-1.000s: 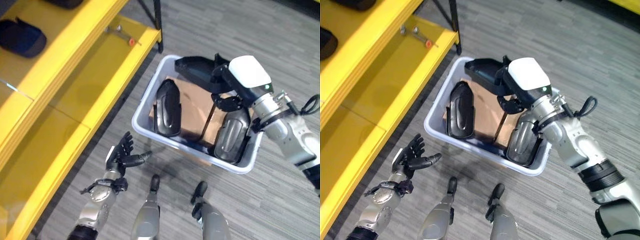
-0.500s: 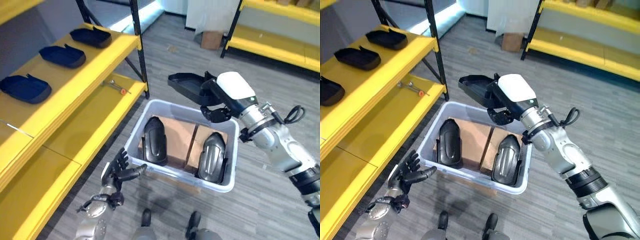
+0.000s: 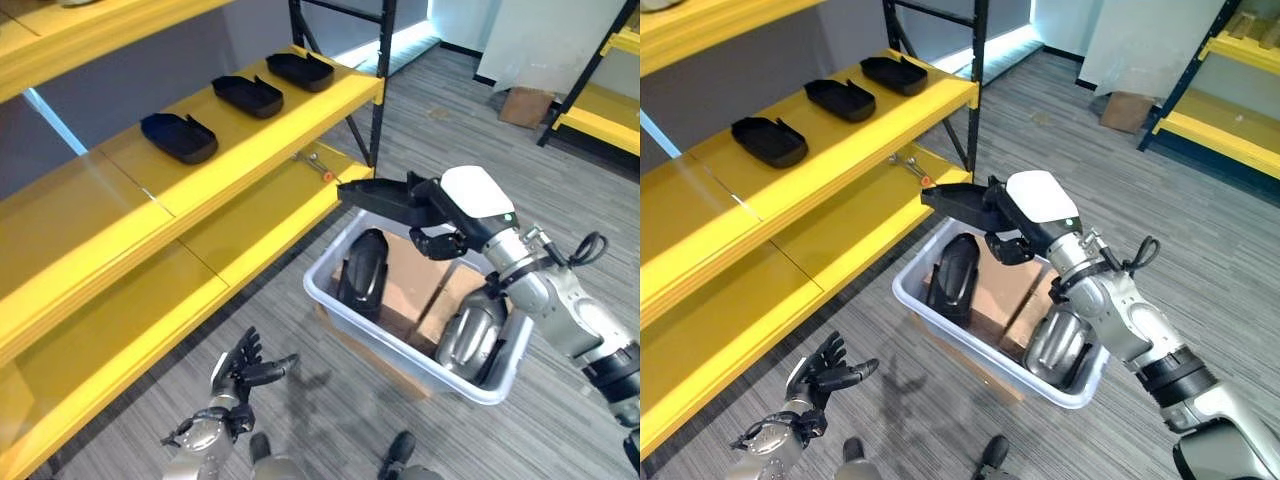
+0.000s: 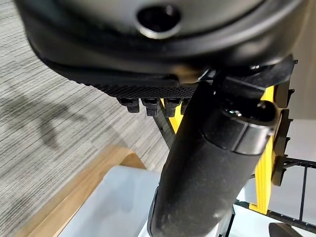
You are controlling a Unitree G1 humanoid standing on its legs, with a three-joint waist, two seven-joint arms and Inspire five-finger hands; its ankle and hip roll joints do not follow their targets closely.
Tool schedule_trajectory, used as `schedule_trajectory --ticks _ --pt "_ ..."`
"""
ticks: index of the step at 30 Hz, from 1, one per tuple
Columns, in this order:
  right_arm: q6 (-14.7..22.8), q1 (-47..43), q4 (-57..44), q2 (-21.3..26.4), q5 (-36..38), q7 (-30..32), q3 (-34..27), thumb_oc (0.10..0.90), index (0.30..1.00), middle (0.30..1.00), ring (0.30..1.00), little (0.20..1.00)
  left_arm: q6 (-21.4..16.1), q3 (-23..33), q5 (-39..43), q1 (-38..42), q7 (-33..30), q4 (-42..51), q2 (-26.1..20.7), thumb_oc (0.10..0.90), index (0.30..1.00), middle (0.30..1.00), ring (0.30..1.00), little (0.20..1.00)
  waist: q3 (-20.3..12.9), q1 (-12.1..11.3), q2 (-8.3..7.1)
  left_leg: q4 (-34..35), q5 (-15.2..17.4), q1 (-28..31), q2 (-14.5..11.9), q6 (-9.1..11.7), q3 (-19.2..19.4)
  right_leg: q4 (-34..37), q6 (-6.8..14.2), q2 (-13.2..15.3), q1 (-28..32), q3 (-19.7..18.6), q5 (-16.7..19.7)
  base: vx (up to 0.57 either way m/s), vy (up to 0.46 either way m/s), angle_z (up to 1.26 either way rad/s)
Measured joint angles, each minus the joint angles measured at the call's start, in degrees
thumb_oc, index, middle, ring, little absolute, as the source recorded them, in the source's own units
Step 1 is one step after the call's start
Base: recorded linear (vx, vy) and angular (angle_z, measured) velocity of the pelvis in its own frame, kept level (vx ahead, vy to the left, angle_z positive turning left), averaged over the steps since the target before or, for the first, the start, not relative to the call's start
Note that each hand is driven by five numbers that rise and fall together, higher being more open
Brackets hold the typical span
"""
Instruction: Move parts from the plastic box to the shelf.
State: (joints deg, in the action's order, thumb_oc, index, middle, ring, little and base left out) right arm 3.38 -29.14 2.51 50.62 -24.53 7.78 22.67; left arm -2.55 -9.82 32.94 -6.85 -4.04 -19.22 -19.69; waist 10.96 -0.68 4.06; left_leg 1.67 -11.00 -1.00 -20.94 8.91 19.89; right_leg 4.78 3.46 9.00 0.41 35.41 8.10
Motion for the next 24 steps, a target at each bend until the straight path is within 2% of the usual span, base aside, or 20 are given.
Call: schedule_trajectory --ticks 1,2,4,8,10,12,16,20,24 --pt "-1.1 1.8 0.1 -0.8 0.0 0.0 -1.5 0.4 0.3 0.3 0.3 0.3 0.0 0.2 0.0 1.7 -0.1 0.0 0.4 0.9 1.0 1.0 1.0 1.0 0.0 -0.3 -1.35 2.9 1.2 -0.1 3.3 0.2 -0.4 0.0 1.7 2.4 -0.7 0.1 1.2 0.14 0.353 1.05" --pt "-1.2 2.3 0.2 -2.2 0.0 0.0 -1.5 0.4 0.3 0.3 0.3 0.3 0.1 0.3 0.0 1.4 -0.1 0.0 0.3 0.9 1.0 1.0 1.0 1.0 -0.2 -1.7 -2.38 2.8 2.7 0.3 6.5 -1.3 -0.7 -0.8 2.3 5.4 -0.4 -2.0 1.9 0.15 0.374 0.72" --pt "-1.2 2.3 0.1 -3.2 0.0 0.0 -1.5 0.4 0.3 0.3 0.3 0.3 0.1 0.7 -0.1 0.7 -0.1 0.6 -0.3 0.9 1.0 1.0 1.0 1.0 -0.2 -2.7 -2.52 2.8 3.3 1.1 8.7 -2.1 -1.4 -1.3 2.4 7.5 0.8 -2.3 2.0 0.08 0.213 0.31" --pt "-1.2 2.2 0.1 -5.1 0.0 0.0 -1.5 0.4 0.3 0.3 0.3 0.3 0.0 2.5 -0.1 0.3 -0.2 2.0 -2.3 0.9 1.0 1.0 1.0 1.0 -0.3 -5.2 -3.04 2.8 4.0 2.1 10.6 -3.0 -2.3 -1.5 3.0 9.3 2.8 -2.2 2.5 0.05 0.173 0.23" --pt "-0.9 2.2 0.0 -5.5 0.0 0.0 -1.5 0.4 0.3 0.3 0.3 0.3 0.0 3.2 -0.1 0.2 -0.2 2.6 -2.5 0.9 1.0 1.0 1.0 1.0 -0.3 -6.2 -3.78 2.8 4.1 2.0 11.1 -3.1 -3.2 -1.5 3.2 9.7 3.3 -2.1 2.6 0.08 0.194 0.18" --pt "-1.2 2.1 0.0 -6.5 -0.1 0.0 -1.6 0.4 0.3 0.3 0.3 0.3 0.0 3.3 -0.3 0.1 -0.1 2.7 -2.6 0.9 1.0 1.0 1.0 1.0 -0.4 -6.9 -5.19 2.6 4.2 1.9 11.5 -3.1 -3.6 -1.5 3.3 10.1 4.0 -1.6 2.5 0.09 0.184 0.17" --pt "-1.7 1.6 0.0 -7.8 -0.3 0.0 -1.6 0.4 0.3 0.3 0.3 0.3 0.0 3.3 -2.3 0.0 -0.2 3.1 -2.8 0.9 1.0 1.0 1.0 1.0 -1.1 -7.5 -8.39 2.7 4.4 1.1 13.2 -3.1 -4.6 -1.4 4.5 11.8 4.0 -1.5 2.0 0.07 0.152 0.15" --pt "-2.2 -0.1 0.0 -8.7 -1.2 0.0 -1.3 0.4 0.3 0.3 0.3 0.3 0.0 3.5 -2.3 -0.9 -0.3 3.1 -3.0 0.9 1.0 1.0 1.0 1.0 -1.2 -7.5 -9.88 2.7 5.1 0.8 15.2 -4.0 -4.9 -1.6 5.2 13.7 4.0 -1.3 2.6 0.06 0.152 0.09" --pt "-2.7 -1.4 0.0 -8.6 -2.5 0.3 -1.5 0.4 0.3 0.3 0.3 0.3 0.0 3.7 -2.4 -1.5 -0.3 3.2 -4.7 0.9 1.0 1.0 1.0 1.0 -1.9 -7.7 -11.3 2.3 5.2 -1.4 17.4 -5.0 -7.3 -2.1 4.9 15.8 4.0 -0.3 3.7 0.09 0.197 0.35"
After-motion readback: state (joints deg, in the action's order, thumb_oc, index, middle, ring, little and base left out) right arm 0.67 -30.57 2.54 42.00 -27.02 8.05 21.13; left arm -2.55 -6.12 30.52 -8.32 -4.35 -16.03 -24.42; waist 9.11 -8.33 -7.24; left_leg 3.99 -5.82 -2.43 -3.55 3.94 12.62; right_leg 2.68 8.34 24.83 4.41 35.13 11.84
